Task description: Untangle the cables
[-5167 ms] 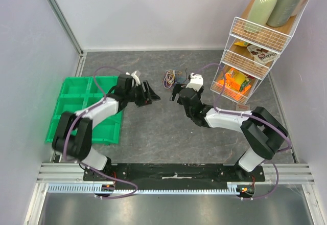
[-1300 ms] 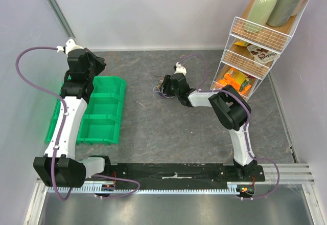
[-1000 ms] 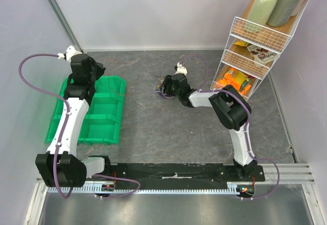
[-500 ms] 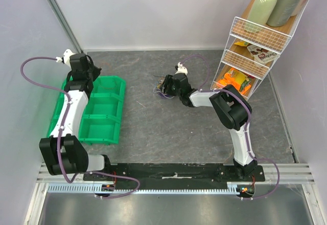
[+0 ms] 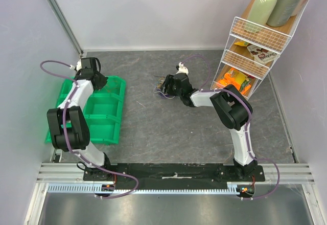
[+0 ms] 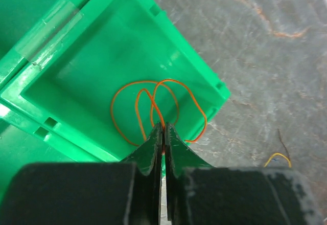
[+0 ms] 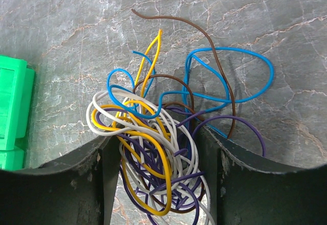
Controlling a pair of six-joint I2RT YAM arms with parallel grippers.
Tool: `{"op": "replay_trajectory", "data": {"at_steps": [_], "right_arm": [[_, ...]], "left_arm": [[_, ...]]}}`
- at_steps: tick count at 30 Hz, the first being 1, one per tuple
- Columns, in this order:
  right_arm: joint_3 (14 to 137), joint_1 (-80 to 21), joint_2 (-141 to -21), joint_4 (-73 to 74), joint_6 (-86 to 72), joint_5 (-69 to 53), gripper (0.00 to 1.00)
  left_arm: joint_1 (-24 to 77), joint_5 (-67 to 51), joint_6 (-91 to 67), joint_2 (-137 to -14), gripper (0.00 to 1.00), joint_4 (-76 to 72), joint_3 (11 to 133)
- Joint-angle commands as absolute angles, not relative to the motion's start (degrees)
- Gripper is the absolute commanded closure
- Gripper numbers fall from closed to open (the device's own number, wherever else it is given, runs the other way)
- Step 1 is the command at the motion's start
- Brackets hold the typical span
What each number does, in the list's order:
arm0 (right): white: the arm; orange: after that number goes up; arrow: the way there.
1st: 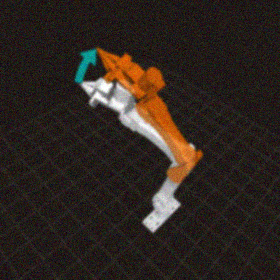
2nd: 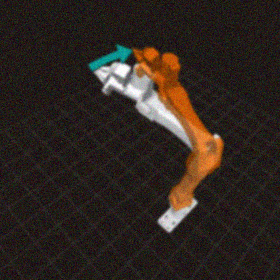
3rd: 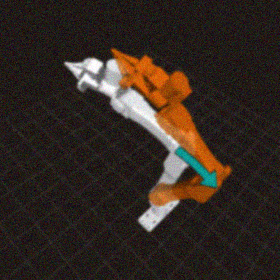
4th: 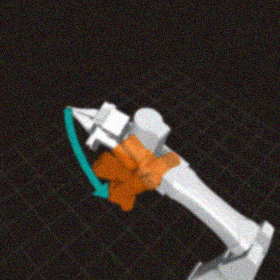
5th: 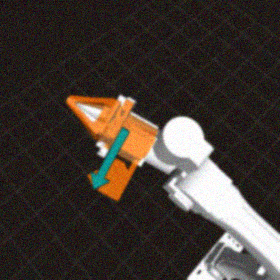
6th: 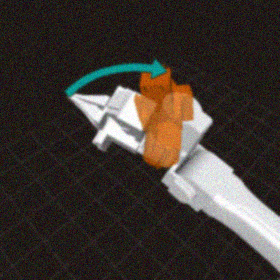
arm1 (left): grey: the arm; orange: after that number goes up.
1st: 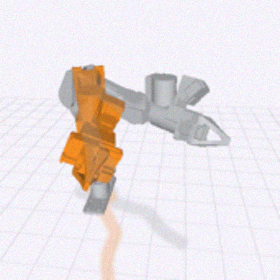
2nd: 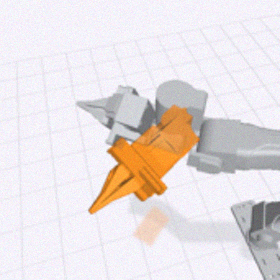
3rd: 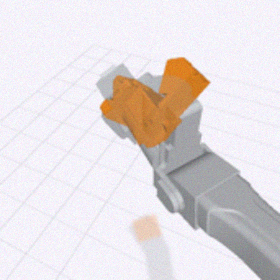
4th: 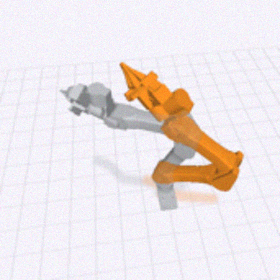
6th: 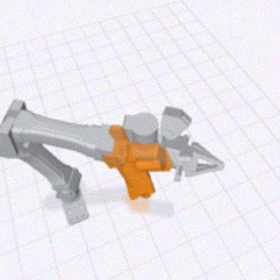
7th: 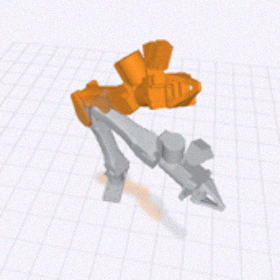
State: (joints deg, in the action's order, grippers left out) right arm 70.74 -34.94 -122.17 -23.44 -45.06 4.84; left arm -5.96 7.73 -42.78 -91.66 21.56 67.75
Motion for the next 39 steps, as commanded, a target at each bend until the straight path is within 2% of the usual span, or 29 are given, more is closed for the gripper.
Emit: {"op": "replay_trajectory", "data": {"at_steps": [1, 4, 5, 7, 11, 13, 17, 19, 23, 27, 29, 33, 34, 37, 39], "right_arm": [[69.2, -34.4, -121.7, -19.6, -45.2, 4.7, 0.34], [69.3, -34.4, -121.7, -19.4, -44.8, 4.7, 0.34], [69.5, -34.4, -121.6, -19.2, -44.4, 4.8, 0.34], [69.9, -34.4, -121.4, -18.5, -43.5, 5.2, 0.33], [70.0, -34.5, -120.0, -17.4, -41.5, 6.0, 0.31], [69.6, -34.5, -119.1, -17.6, -40.7, 5.7, 0.31], [66.9, -34.4, -117.0, -22.6, -39.9, 1.7, 0.31], [65.2, -34.5, -115.1, -26.2, -39.6, 0.2, 0.30], [62.1, -34.5, -109.8, -28.4, -36.0, -3.3, 0.18], [58.4, -34.5, -102.7, -27.5, -30.0, -2.2, 0.11], [57.5, -34.4, -100.6, -25.8, -27.7, 1.5, 0.11], [59.8, -33.4, -102.8, -23.0, -26.2, 2.2, 0.15], [60.5, -33.3, -103.8, -23.2, -26.1, 0.5, 0.19], [60.9, -33.4, -105.4, -25.0, -26.2, -2.4, 0.23], [61.3, -33.4, -106.4, -26.0, -26.0, -3.9, 0.25]], "left_arm": [[-7.2, 7.1, -43.3, -93.5, 0.85, 25.3, 72.8], [-7.8, 7.8, -44.2, -92.4, 0.49, 26.2, 72.4], [-7.8, 8.1, -44.2, -91.7, 0.32, 26.2, 72.3], [-7.7, 8.2, -43.2, -89.3, 0.14, 26.2, 72.3], [-5.1, 6.9, -41.5, -83.7, 0.14, 25.1, 71.6], [-1.4, 3.6, -39.3, -81.3, 0.19, 23.3, 71.1], [6.8, -13.8, -38.1, -78.6, 0.32, 12.3, 63.4], [11.8, -18.3, -37.8, -78.4, 0.35, 6.6, 58.0], [19.8, -17.9, -36.5, -77.7, 0.38, -3.7, 48.0], [21.3, -17.3, -39.9, -76.9, 0.46, -13.5, 39.8], [21.2, -16.8, -40.2, -78.0, 0.46, -14.1, 39.8], [21.0, -15.5, -40.5, -83.1, 0.38, -12.3, 44.8], [20.9, -15.1, -41.0, -84.6, 0.38, -12.3, 46.5], [20.0, -15.0, -41.9, -90.4, 0.39, -11.5, 52.0], [18.3, -16.3, -44.5, -95.6, 0.43, -9.1, 56.8]]}}
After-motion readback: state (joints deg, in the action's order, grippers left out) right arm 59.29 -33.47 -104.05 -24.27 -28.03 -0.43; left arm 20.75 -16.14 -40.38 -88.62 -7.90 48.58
